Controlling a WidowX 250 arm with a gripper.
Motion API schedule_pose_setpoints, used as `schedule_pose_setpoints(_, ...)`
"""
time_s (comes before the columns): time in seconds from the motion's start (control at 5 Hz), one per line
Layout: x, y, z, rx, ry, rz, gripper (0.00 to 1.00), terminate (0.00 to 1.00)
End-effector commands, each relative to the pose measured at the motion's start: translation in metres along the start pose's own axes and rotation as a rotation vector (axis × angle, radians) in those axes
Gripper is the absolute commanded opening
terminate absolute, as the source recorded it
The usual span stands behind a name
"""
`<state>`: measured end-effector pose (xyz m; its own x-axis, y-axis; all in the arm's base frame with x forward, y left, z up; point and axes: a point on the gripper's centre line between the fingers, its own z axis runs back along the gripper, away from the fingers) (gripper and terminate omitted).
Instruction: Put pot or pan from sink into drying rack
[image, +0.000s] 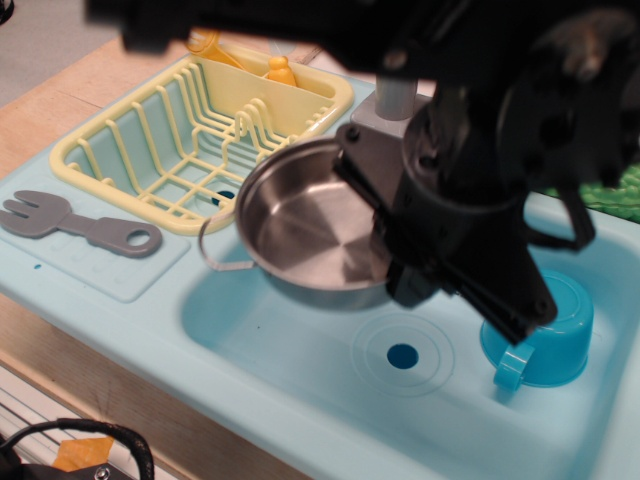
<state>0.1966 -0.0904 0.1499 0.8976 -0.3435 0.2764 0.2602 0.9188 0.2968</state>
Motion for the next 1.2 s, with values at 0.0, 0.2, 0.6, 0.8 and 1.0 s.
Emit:
schedule_pose_setpoints(0.0, 0.016, 0.046, 0.002, -0.012, -0.037, 0.004, 0.0, 0.0)
schedule_pose_setpoints(0.2, 0.01, 0.072, -0.011, -0.025, -0.041, 0.014, 0.0, 0.0)
schedule_pose_setpoints(0.6, -0.003, 0.137, -0.039, -0.069, 0.02, 0.061, 0.0, 0.0)
schedule_pose_setpoints(0.8, -0.005, 0.159, -0.051, -0.1, 0.046, 0.062, 0.0, 0.0)
schedule_pose_setpoints(1.0, -0.006, 0.167, -0.064, -0.134, 0.006, 0.037, 1.0, 0.0)
